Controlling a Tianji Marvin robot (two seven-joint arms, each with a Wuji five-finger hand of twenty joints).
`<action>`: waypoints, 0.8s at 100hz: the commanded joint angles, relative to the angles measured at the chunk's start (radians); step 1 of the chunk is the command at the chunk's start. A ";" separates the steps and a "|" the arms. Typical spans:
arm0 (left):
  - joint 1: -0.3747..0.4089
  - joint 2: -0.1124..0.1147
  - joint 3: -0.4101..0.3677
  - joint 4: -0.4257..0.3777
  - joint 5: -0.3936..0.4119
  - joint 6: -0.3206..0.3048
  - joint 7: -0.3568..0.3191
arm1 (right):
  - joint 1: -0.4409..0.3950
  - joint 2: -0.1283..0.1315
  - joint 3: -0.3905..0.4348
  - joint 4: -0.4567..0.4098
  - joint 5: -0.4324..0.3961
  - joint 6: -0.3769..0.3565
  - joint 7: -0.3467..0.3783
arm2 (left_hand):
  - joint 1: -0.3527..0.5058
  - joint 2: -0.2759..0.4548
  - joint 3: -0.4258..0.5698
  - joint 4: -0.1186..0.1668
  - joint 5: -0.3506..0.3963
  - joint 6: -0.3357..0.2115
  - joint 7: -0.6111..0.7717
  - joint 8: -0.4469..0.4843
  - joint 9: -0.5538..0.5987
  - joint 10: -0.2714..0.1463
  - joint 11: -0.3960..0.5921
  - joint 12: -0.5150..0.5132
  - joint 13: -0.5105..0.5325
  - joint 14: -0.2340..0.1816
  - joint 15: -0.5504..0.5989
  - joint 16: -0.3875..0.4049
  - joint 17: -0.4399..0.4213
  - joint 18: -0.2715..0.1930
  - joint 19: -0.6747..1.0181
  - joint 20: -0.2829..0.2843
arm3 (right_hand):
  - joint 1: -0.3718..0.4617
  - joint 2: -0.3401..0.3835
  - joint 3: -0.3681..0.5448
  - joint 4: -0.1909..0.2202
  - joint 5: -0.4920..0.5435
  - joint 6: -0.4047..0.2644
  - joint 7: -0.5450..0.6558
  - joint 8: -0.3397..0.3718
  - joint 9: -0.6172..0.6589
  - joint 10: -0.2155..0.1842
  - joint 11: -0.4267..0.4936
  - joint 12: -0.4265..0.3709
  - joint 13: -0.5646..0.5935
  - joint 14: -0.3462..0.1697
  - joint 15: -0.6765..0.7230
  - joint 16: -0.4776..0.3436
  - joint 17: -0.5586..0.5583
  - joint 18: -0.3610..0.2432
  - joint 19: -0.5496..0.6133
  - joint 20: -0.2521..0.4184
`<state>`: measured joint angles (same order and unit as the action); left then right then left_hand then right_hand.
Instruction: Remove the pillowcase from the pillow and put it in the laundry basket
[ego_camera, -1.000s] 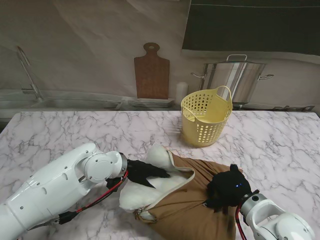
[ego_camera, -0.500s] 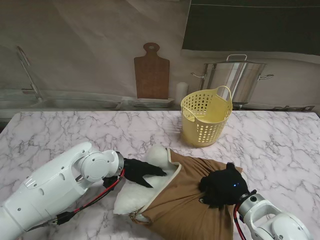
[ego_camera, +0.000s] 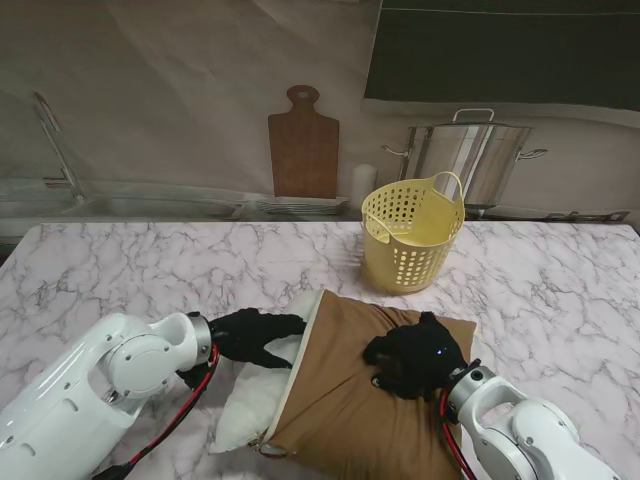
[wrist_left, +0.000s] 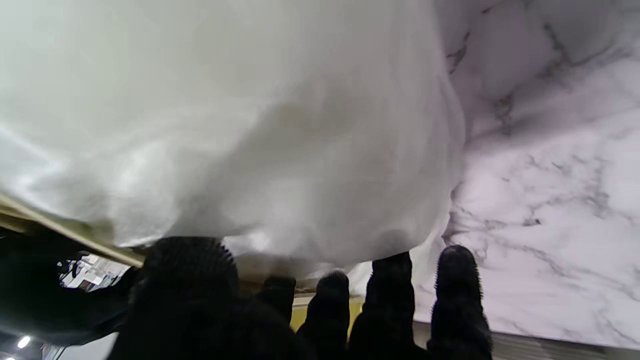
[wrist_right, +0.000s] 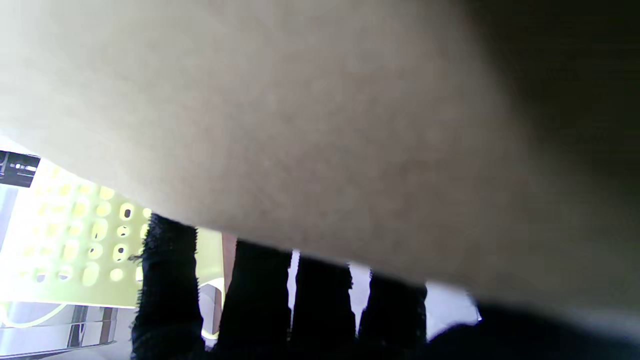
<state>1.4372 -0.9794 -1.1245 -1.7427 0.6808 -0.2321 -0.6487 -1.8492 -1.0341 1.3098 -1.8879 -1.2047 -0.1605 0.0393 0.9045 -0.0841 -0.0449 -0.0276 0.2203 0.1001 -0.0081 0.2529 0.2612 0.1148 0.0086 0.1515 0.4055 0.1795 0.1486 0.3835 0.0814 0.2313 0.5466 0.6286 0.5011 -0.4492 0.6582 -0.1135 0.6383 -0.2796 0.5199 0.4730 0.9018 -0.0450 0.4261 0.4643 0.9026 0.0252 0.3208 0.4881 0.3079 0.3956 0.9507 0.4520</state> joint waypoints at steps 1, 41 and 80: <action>0.030 0.012 -0.025 -0.027 0.027 -0.013 0.009 | 0.008 -0.001 0.000 0.030 0.000 0.013 0.009 | 0.035 0.037 0.018 0.015 -0.014 0.032 0.006 0.005 0.029 0.037 0.014 0.012 0.017 0.031 0.013 0.012 0.008 0.025 -0.026 0.009 | 0.098 0.060 0.101 0.029 -0.058 -0.002 -0.072 -0.047 0.014 0.001 0.017 -0.004 0.037 -0.012 0.042 0.019 0.001 -0.012 0.016 0.019; 0.157 0.011 -0.166 -0.100 -0.039 -0.107 0.032 | 0.072 -0.002 -0.028 0.083 0.002 0.072 0.011 | 0.041 0.035 0.015 0.014 0.149 0.080 0.115 0.081 0.198 0.064 0.056 0.069 0.067 0.039 0.031 0.023 0.024 0.036 0.034 -0.002 | 0.095 0.091 0.087 0.044 -0.101 0.024 -0.090 -0.078 0.006 0.011 0.016 -0.005 0.032 -0.004 0.043 0.023 0.003 -0.013 0.024 0.029; -0.075 0.028 0.137 0.116 -0.215 0.013 -0.066 | 0.100 -0.002 -0.051 0.112 0.014 0.111 0.028 | 0.013 0.015 0.011 0.012 0.127 0.048 0.083 0.092 0.132 0.048 0.022 0.059 0.032 0.038 0.013 0.015 -0.001 0.030 0.012 -0.026 | 0.090 0.157 0.037 0.044 -0.124 0.146 -0.115 -0.106 -0.042 0.027 0.021 -0.009 0.002 0.005 0.033 0.017 0.002 -0.021 0.030 0.036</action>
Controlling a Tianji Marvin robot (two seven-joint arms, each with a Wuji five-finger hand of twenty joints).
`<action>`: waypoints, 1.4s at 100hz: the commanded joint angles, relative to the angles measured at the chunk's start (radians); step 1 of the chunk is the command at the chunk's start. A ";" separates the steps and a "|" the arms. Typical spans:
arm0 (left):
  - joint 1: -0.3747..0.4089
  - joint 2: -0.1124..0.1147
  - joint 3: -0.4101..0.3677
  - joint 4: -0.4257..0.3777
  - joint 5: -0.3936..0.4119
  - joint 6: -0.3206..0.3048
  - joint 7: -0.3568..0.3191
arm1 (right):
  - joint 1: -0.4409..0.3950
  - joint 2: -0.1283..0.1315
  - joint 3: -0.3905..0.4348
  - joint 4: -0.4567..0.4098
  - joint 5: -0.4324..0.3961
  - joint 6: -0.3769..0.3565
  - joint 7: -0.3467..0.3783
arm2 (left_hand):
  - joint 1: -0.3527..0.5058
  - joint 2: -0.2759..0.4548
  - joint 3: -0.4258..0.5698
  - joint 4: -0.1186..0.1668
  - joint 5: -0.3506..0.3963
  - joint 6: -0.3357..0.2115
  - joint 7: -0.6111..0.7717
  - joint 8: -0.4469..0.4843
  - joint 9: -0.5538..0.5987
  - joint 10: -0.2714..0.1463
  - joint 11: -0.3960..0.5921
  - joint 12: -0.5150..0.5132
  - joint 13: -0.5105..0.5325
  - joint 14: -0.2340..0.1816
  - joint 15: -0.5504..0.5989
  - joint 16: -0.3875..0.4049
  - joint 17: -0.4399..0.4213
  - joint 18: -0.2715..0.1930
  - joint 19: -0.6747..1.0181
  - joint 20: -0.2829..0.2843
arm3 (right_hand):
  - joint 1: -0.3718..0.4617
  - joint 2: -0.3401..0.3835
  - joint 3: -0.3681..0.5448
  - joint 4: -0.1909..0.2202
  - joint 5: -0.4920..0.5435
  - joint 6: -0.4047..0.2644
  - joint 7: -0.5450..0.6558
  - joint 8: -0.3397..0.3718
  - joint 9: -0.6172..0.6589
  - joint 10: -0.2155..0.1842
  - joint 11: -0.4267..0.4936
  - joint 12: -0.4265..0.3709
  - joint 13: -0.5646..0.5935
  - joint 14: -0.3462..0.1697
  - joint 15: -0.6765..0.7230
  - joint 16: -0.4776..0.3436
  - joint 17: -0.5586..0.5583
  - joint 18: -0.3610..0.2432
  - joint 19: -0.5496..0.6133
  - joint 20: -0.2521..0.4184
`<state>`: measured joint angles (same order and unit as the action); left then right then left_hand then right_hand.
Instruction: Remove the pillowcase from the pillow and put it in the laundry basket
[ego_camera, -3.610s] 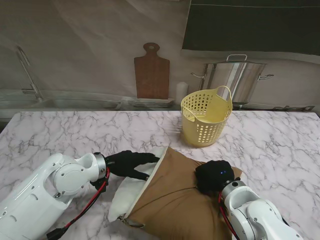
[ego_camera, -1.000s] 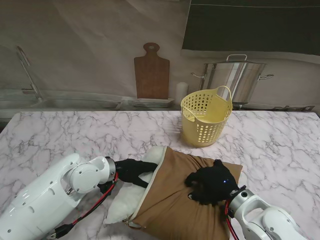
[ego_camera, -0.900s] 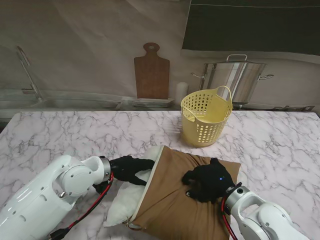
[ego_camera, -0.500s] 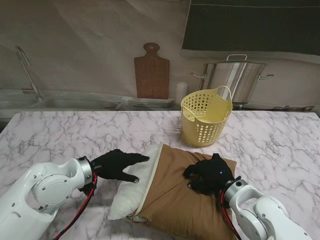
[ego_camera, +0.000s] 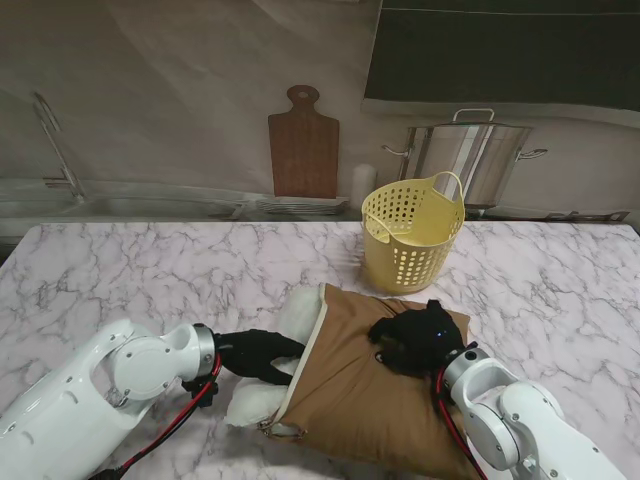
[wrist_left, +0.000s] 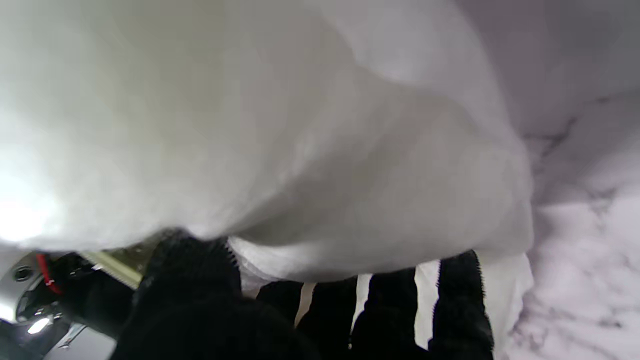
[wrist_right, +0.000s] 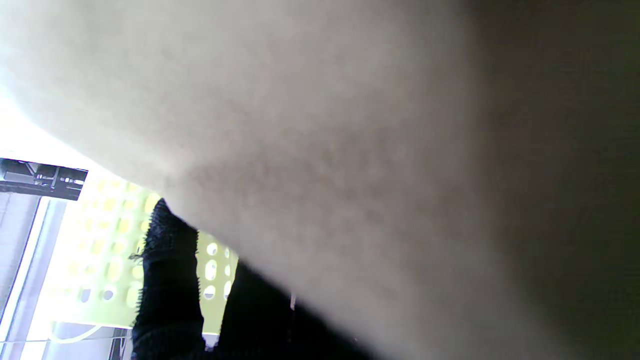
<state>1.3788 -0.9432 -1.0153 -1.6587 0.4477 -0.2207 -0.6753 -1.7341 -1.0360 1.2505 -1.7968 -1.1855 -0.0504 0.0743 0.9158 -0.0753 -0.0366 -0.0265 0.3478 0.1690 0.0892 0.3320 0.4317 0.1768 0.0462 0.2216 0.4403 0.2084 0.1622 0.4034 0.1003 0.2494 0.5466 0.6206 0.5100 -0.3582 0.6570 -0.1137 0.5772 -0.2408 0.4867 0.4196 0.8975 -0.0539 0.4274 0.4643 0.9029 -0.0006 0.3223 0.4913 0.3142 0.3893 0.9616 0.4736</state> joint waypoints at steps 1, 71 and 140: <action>-0.024 -0.008 0.037 0.038 0.016 0.006 -0.042 | -0.017 0.000 0.010 0.020 -0.005 -0.001 -0.010 | 0.001 0.004 0.003 0.011 -0.003 -0.020 -0.016 0.012 -0.042 -0.016 -0.017 -0.012 -0.004 0.010 -0.002 -0.005 -0.020 0.012 0.011 -0.018 | 0.079 0.067 0.037 0.044 -0.062 0.107 -0.081 -0.053 -0.042 0.038 0.019 -0.010 -0.002 0.030 0.030 0.013 -0.005 -0.015 0.019 0.015; -0.278 -0.028 0.342 0.230 -0.080 0.180 -0.032 | -0.170 -0.001 0.005 -0.165 -0.114 -0.158 -0.229 | 0.008 0.018 0.008 0.013 -0.104 0.001 -0.079 -0.042 -0.092 -0.008 -0.022 -0.030 -0.020 0.010 -0.003 -0.007 -0.017 0.006 -0.007 -0.009 | 0.025 0.070 -0.195 0.086 -0.354 0.022 -0.360 -0.069 -0.510 0.164 -0.056 -0.096 -0.375 0.110 -0.156 -0.141 -0.186 -0.027 -0.107 -0.016; -0.343 -0.029 0.407 0.280 -0.094 0.204 -0.044 | -0.186 0.016 0.029 -0.179 -0.085 -0.236 0.000 | 0.013 0.016 0.007 0.014 -0.101 -0.002 -0.071 -0.052 -0.096 -0.010 -0.023 -0.031 -0.025 0.010 -0.005 -0.008 -0.019 0.007 -0.013 -0.004 | 0.381 -0.097 0.561 0.073 0.499 -0.152 0.370 0.270 -0.297 0.084 0.020 -0.115 -0.360 0.079 -0.151 -0.208 -0.255 0.012 -0.310 -0.263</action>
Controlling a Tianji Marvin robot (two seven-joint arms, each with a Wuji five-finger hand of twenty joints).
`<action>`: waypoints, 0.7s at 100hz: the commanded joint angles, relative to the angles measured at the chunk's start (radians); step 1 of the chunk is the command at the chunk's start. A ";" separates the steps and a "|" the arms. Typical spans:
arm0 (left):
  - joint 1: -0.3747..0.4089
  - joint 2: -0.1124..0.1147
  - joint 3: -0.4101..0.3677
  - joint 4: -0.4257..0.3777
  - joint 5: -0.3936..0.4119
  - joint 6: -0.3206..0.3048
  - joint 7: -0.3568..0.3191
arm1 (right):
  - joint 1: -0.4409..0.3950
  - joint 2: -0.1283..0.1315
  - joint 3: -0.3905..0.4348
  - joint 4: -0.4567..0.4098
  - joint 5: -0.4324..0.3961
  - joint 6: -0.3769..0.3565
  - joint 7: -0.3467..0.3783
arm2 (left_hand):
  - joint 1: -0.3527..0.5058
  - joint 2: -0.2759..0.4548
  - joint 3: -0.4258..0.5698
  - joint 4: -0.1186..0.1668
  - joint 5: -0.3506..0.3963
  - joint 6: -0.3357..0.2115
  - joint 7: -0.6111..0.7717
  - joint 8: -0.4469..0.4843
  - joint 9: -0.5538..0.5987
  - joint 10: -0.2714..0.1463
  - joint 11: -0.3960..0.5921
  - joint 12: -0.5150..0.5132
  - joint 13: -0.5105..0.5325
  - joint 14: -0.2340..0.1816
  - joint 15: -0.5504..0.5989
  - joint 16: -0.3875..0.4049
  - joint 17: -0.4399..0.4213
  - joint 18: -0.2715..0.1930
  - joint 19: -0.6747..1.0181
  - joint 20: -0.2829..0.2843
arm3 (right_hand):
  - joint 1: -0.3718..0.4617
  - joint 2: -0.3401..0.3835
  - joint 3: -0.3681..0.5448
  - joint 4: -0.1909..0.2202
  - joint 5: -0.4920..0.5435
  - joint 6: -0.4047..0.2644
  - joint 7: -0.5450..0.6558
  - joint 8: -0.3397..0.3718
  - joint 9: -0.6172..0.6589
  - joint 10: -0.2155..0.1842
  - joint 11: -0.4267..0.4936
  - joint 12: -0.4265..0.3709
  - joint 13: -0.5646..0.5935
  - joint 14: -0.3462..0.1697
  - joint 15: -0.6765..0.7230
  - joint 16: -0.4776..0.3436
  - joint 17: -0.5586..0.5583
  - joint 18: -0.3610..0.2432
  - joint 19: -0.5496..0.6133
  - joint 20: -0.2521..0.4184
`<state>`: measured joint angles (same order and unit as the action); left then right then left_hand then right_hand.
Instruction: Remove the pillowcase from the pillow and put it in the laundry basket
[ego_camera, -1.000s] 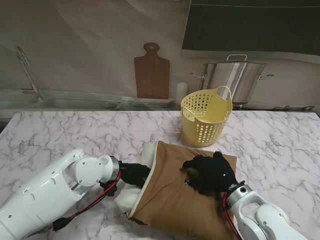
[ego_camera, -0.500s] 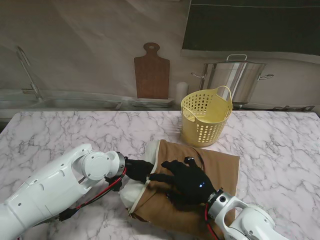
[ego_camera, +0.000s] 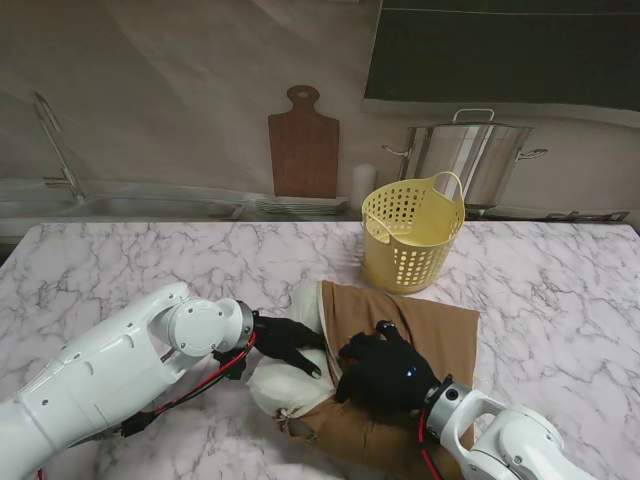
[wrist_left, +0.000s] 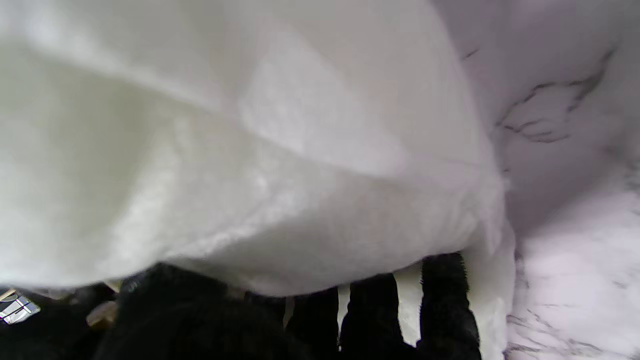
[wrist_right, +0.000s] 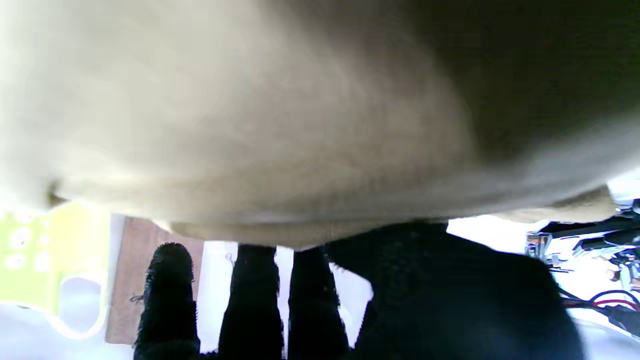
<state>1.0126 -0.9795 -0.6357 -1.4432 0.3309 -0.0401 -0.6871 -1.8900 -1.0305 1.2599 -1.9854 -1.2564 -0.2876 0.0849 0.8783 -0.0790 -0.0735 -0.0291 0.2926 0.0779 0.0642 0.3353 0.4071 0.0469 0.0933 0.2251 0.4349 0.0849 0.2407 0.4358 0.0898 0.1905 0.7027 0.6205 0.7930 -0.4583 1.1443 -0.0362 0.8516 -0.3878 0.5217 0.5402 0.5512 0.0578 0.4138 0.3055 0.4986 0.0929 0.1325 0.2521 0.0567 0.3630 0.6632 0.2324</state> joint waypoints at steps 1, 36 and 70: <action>0.023 0.007 0.029 0.065 0.023 0.024 -0.033 | -0.035 0.010 0.025 0.007 -0.015 -0.001 -0.013 | 0.051 0.019 0.044 0.016 -0.045 0.089 -0.046 -0.055 -0.071 0.120 -0.070 -0.034 -0.019 0.133 -0.083 -0.041 -0.008 0.066 -0.169 -0.003 | 0.100 0.003 0.074 -0.005 0.240 -0.004 0.345 0.155 0.069 -0.034 0.041 0.052 0.060 -0.016 0.047 0.037 0.007 0.041 -0.010 -0.022; 0.018 0.015 0.028 0.066 0.040 0.037 -0.054 | -0.140 0.014 0.144 -0.091 -0.097 -0.002 0.178 | 0.058 0.015 0.046 0.017 -0.046 0.087 -0.046 -0.057 -0.076 0.119 -0.071 -0.035 -0.020 0.134 -0.084 -0.041 -0.007 0.068 -0.172 -0.003 | 0.137 0.006 0.049 -0.034 0.373 -0.007 0.467 0.267 0.276 -0.100 0.049 0.189 0.227 -0.049 0.137 0.153 0.054 0.048 -0.004 -0.022; 0.081 0.027 -0.060 0.022 0.105 0.029 -0.075 | -0.090 0.020 0.134 -0.025 -0.007 0.081 0.337 | 0.057 0.018 0.044 0.017 -0.048 0.087 -0.046 -0.058 -0.080 0.120 -0.071 -0.035 -0.022 0.138 -0.083 -0.041 -0.008 0.069 -0.174 -0.002 | 0.079 0.116 -0.123 -0.011 0.136 0.032 0.161 0.129 0.271 -0.089 -0.058 0.134 0.251 -0.038 0.108 0.161 0.110 0.040 0.055 0.085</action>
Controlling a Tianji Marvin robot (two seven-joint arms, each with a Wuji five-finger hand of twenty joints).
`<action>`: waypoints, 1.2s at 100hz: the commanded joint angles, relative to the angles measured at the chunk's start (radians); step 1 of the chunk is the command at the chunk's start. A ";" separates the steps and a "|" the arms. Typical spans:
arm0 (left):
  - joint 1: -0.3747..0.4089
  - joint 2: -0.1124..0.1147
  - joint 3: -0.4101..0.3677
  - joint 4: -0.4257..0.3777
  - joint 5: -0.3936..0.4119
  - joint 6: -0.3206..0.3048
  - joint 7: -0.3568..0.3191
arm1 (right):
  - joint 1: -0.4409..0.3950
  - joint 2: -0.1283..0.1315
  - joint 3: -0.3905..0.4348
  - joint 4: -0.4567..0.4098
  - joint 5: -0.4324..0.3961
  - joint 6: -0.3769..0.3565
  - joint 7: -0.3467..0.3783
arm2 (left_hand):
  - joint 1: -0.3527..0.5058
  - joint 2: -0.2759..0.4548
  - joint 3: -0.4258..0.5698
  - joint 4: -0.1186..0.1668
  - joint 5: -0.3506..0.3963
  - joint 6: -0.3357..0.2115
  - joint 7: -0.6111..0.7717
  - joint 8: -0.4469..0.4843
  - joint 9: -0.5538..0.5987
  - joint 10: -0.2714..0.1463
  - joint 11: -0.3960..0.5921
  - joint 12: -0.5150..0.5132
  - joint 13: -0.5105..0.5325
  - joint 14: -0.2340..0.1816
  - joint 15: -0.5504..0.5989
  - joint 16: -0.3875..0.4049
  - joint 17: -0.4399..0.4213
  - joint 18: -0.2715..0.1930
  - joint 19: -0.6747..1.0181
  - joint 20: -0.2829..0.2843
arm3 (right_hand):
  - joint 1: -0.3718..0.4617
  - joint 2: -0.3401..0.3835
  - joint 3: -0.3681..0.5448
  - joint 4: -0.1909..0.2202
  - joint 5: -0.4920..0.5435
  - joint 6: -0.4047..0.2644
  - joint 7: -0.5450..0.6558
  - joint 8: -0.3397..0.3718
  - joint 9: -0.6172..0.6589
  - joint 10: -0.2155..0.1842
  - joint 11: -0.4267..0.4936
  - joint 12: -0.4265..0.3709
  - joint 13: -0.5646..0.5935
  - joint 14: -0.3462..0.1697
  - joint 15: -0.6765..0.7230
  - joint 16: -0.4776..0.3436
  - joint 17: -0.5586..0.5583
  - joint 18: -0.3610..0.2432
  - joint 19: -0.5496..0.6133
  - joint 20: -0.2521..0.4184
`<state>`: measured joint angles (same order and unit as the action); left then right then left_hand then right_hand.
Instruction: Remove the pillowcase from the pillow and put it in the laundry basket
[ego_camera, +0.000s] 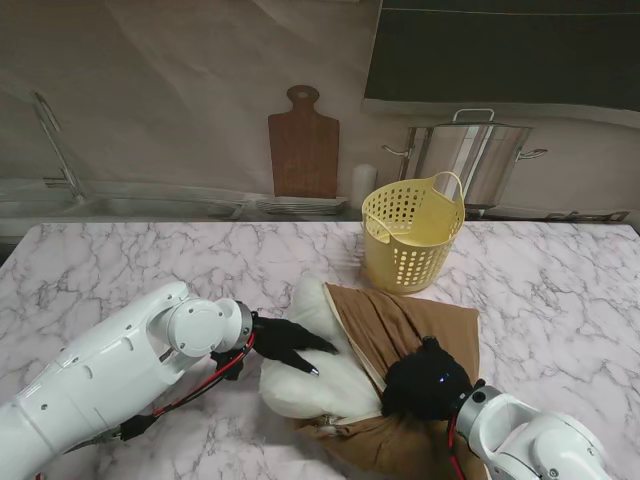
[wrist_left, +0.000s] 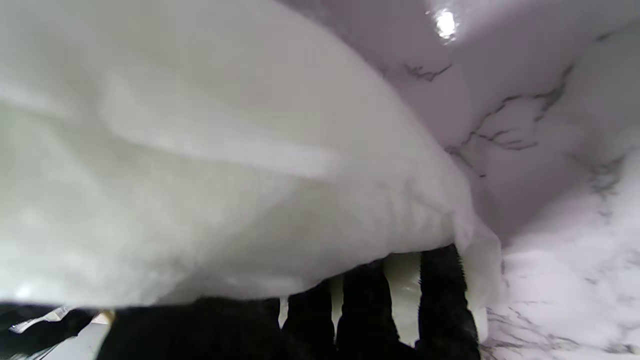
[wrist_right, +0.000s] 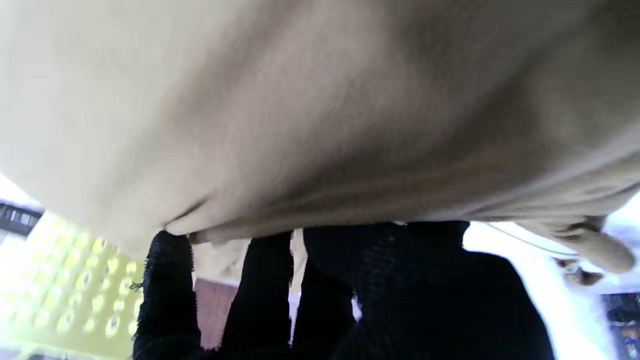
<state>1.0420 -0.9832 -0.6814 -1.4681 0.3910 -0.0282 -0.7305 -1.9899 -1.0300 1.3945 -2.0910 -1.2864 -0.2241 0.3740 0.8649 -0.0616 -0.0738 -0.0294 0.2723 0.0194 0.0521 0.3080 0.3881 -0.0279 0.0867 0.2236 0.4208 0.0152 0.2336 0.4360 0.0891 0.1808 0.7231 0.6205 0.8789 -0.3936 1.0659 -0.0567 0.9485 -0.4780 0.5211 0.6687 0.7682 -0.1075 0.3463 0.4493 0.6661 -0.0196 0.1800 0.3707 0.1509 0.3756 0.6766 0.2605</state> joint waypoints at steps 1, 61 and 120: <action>0.058 0.031 -0.023 0.043 0.049 0.015 -0.031 | 0.014 0.020 -0.005 0.083 0.032 0.018 0.054 | 0.069 0.001 0.045 0.017 -0.027 0.147 -0.033 -0.031 -0.061 0.196 -0.064 -0.034 -0.008 0.209 -0.076 -0.041 -0.007 0.077 -0.194 -0.002 | -0.012 0.054 -0.057 0.009 0.022 0.125 0.142 -0.013 0.049 0.081 0.008 -0.010 0.083 0.075 0.061 0.043 0.017 0.028 0.045 0.066; 0.375 0.002 -0.441 -0.283 0.237 -0.108 0.115 | 0.261 0.045 -0.254 0.232 0.298 0.077 0.138 | 0.088 0.062 0.045 0.014 0.024 0.146 -0.010 -0.022 0.005 0.205 -0.048 -0.026 0.030 0.202 -0.062 -0.035 0.010 0.079 -0.163 0.001 | -0.264 0.292 -0.723 0.027 -0.688 0.600 -0.405 -0.395 -0.026 0.190 -0.033 -0.103 0.219 0.096 0.142 0.118 0.168 -0.023 0.264 0.243; 0.237 0.020 -0.222 -0.118 0.202 -0.108 0.057 | 0.142 0.011 -0.148 0.186 0.313 -0.010 -0.113 | 0.101 -0.048 0.046 0.018 0.057 0.100 0.004 -0.007 -0.156 0.132 -0.090 -0.057 -0.023 0.151 -0.092 -0.054 -0.012 0.060 -0.188 -0.029 | -0.261 0.274 -0.808 0.040 -0.504 0.429 -0.253 -0.289 -0.116 0.186 0.024 -0.095 0.121 0.088 0.100 0.085 0.133 -0.023 0.272 0.224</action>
<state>1.2687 -0.9735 -0.9132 -1.6212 0.6020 -0.1330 -0.6422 -1.8207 -1.0156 1.2371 -1.9094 -0.9912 -0.2315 0.2601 0.9388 -0.0629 -0.0436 -0.0290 0.3056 0.1136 0.0216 0.2807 0.2642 0.0894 -0.0061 0.1770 0.3905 0.1361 0.1409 0.4031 0.0872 0.2280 0.7105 0.6098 0.6595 -0.1020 0.2885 -0.0218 0.4246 -0.2672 0.2845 0.3746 0.7088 -0.0048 0.4445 0.3963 0.7755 0.0440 0.2985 0.4862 0.2825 0.4091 0.9726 0.5096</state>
